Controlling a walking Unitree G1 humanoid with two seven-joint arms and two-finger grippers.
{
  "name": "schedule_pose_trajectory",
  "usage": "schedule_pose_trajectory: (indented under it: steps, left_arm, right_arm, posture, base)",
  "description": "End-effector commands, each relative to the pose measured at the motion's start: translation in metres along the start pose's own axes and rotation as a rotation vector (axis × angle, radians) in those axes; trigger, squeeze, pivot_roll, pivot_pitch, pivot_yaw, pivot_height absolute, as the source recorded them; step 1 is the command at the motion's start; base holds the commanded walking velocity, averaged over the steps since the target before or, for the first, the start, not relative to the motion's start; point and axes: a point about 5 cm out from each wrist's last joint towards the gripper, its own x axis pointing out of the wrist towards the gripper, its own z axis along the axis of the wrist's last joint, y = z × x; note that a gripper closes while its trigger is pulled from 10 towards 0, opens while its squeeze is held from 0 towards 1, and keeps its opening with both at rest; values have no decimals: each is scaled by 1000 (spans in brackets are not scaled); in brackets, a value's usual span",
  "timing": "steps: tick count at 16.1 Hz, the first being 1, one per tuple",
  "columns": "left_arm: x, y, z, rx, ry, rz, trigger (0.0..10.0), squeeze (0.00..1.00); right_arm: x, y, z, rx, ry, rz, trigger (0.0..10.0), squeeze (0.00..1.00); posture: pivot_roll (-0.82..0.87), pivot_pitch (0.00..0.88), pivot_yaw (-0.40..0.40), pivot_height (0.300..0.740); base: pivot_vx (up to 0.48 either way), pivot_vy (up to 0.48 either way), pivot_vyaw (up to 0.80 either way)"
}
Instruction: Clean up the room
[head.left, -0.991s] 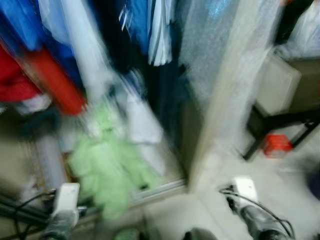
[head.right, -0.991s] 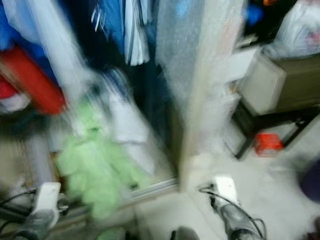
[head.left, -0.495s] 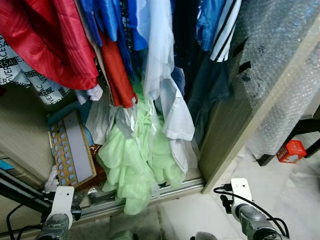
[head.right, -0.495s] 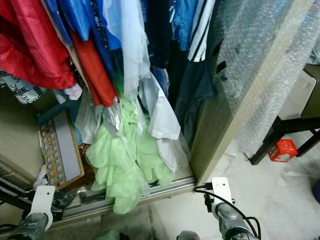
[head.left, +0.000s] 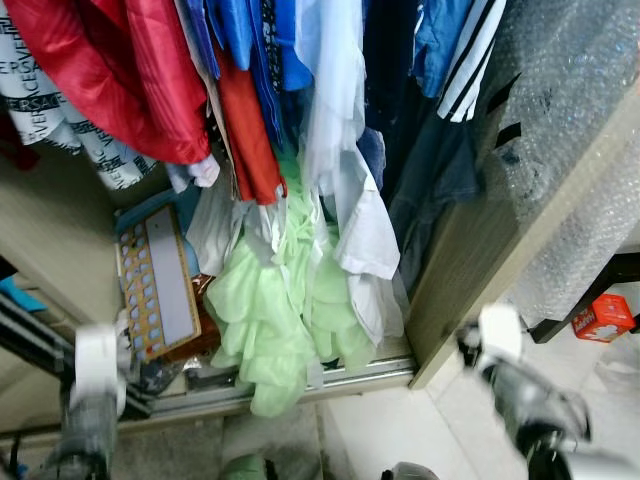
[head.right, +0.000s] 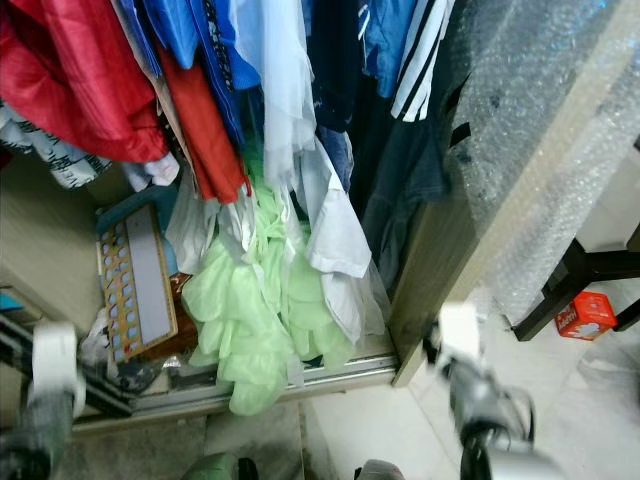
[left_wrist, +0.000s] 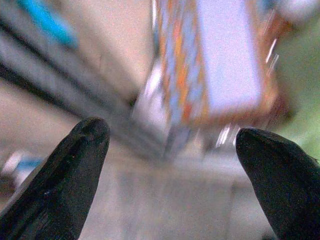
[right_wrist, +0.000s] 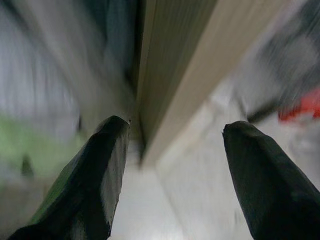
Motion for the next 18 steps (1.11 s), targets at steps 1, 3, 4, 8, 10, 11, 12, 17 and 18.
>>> schedule_pose_trajectory:
  steps: [1,3,4,8,10,11,12,17,18]
  left_arm:
    - [4,1,20,-35,-90,-24,10000,0]
    - [4,-14,46,-24,-239,-60,10000,0]
    - [2,-21,51,-32,-283,-85,10000,0]
    - [-17,-50,55,-85,-379,-197,10000,0]
    - [-22,-58,54,-106,-382,-231,10000,0]
    - [-23,-60,54,-108,-380,-235,10000,0]
    - [-24,-62,55,-121,-375,-246,10000,0]
    - [-36,-76,83,-137,-477,-284,10000,0]
    - [-43,-79,92,-138,-523,-294,10000,0]
  right_arm:
    - [4,5,17,36,-62,28,10000,0]
    - [9,26,46,62,-160,111,10000,0]
    - [10,34,53,85,-187,147,10000,0]
    - [1,68,53,64,-169,284,10000,0]
    - [-6,66,56,76,-196,255,10000,0]
    - [-7,65,57,81,-201,248,10000,0]
    - [-10,64,62,85,-216,239,10000,0]
    - [-21,70,78,97,-301,264,10000,0]
    - [-24,69,79,89,-310,267,10000,0]
  posture:
    - [-85,0,33,740]
    - [-88,0,27,740]
    - [-89,0,27,740]
    - [-84,0,22,740]
    - [-82,0,19,740]
    - [-86,0,19,740]
    - [-92,0,21,740]
    - [-95,0,29,740]
    - [-93,0,28,740]
  base:
    - [0,0,0]
    - [0,0,0]
    - [0,0,0]
    - [0,0,0]
    - [0,384,0]
    - [0,480,0]
    - [0,480,0]
    - [0,384,0]
    - [0,0,0]
